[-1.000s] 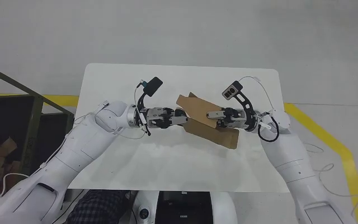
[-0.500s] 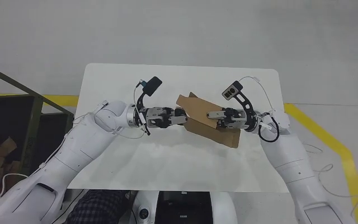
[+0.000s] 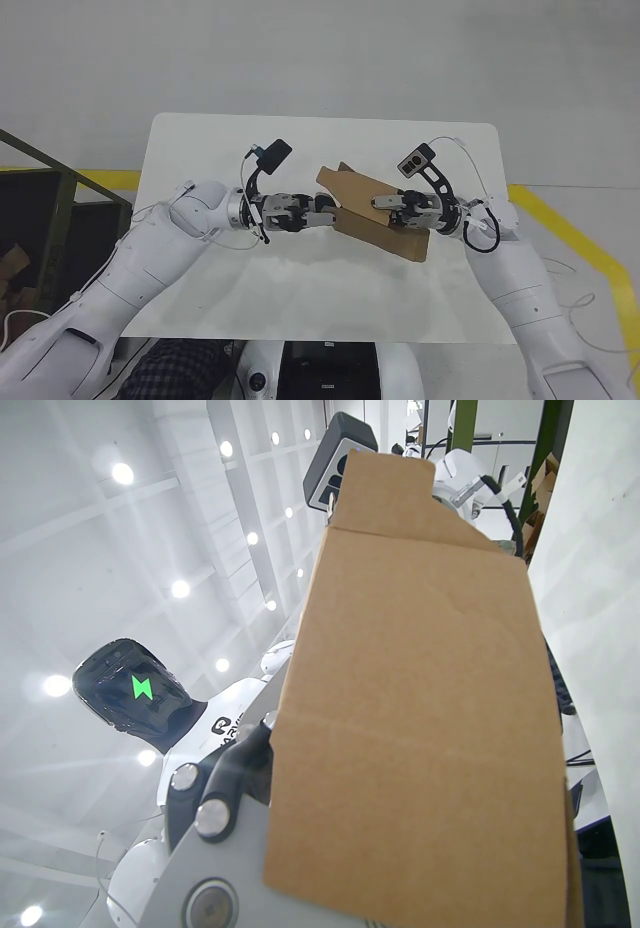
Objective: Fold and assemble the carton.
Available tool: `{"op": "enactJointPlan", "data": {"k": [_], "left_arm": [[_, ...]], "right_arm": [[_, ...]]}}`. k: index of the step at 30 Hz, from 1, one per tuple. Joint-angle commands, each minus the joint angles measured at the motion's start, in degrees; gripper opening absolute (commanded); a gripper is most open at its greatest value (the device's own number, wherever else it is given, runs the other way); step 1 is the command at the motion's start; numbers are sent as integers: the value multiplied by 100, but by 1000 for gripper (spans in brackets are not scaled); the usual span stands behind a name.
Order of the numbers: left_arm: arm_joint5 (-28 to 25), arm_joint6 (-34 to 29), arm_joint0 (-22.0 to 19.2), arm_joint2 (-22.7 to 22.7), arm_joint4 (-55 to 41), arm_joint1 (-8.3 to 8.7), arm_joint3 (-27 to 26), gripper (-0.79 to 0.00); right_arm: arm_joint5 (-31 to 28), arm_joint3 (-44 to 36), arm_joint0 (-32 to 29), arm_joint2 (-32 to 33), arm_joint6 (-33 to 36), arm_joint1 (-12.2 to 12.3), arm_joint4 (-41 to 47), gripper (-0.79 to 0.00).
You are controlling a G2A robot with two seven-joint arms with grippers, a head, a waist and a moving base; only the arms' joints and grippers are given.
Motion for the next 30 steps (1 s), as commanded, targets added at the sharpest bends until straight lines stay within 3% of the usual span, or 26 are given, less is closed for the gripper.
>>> {"op": "enactJointPlan", "data": {"k": [1, 14, 30], "left_arm": [[0, 0, 7, -8, 10, 0, 22, -631], [0, 0, -18, -62, -115, -57, 192, -693], [0, 0, -137, 151, -142, -109, 298, -656]], "right_arm": [[8, -4, 0, -3, 8, -1, 0, -785], [61, -116, -20, -63, 100, -6, -78, -785], [72, -199, -35, -84, 162, -7, -100, -785]]}}
